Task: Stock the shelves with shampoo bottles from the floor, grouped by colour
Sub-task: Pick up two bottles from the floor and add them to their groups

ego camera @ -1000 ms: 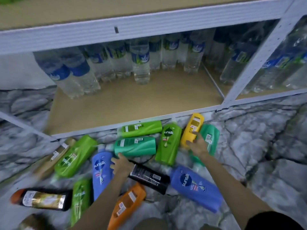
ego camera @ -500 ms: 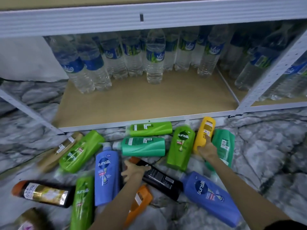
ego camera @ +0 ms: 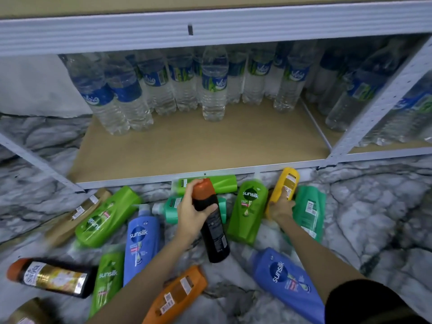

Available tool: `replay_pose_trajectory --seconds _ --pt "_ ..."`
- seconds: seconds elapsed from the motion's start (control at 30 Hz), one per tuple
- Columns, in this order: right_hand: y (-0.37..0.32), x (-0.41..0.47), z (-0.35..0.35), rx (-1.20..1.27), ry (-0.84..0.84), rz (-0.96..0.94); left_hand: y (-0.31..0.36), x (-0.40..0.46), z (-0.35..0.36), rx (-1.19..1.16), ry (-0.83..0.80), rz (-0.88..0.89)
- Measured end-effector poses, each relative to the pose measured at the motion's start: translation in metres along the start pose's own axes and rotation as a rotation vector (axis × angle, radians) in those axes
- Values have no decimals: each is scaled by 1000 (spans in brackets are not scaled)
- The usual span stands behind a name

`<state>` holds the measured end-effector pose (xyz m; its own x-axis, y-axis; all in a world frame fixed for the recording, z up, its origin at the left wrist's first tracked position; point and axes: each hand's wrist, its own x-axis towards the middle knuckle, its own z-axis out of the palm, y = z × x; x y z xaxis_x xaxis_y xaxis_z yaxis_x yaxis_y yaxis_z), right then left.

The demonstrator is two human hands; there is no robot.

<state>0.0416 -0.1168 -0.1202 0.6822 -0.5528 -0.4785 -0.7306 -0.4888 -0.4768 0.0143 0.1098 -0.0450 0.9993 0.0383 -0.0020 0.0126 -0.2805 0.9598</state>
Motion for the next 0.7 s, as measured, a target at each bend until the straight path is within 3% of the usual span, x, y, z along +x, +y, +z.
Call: replay_pose_trajectory --seconds 0.3,0.4,0.57,0.7 --pt "6 15 -3 76 -62 33 24 41 -3 15 -95 93" --pt "14 21 -4 241 -42 -54 26 47 -3 16 -68 117" --pt "20 29 -20 306 -152 -145 33 50 7 20 -111 140" --pt "15 6 -43 295 -135 -232 59 48 20 12 -145 147"
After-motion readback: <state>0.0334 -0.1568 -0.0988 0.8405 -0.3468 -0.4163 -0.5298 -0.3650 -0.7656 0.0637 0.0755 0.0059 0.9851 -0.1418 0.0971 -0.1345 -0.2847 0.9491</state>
